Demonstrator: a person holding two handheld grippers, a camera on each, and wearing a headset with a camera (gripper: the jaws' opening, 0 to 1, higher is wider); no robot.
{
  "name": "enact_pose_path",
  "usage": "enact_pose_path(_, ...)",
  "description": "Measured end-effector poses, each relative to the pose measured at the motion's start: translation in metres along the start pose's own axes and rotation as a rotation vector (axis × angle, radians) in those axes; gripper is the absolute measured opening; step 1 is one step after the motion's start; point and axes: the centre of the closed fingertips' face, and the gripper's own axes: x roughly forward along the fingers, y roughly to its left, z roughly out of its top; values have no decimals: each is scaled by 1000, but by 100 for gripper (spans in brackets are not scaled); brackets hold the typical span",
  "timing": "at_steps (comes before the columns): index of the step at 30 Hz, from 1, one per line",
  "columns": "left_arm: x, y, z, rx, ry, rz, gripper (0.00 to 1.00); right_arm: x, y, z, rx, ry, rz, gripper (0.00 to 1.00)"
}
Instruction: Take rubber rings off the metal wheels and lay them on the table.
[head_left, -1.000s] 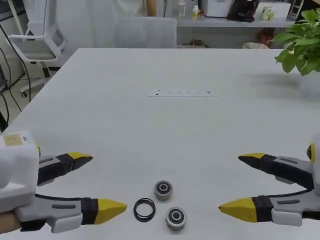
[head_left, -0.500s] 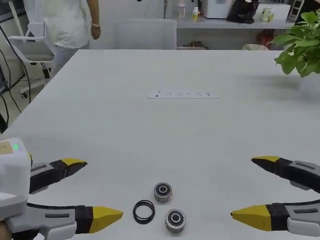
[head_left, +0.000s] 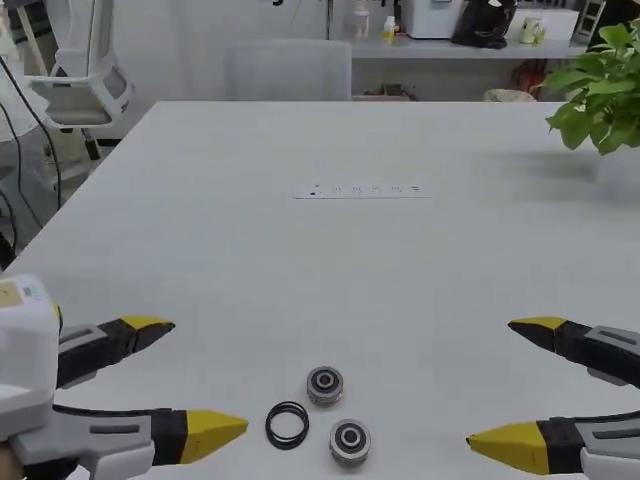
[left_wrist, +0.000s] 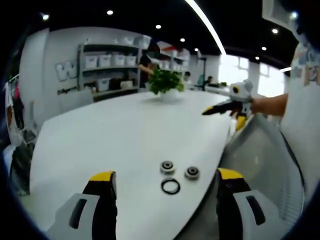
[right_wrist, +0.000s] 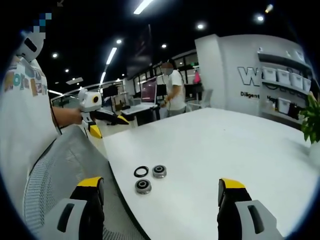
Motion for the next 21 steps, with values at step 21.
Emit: enact_pose_path(21, -2, 3, -7, 21, 22, 12, 88, 2, 2, -4, -28, 29, 8, 97)
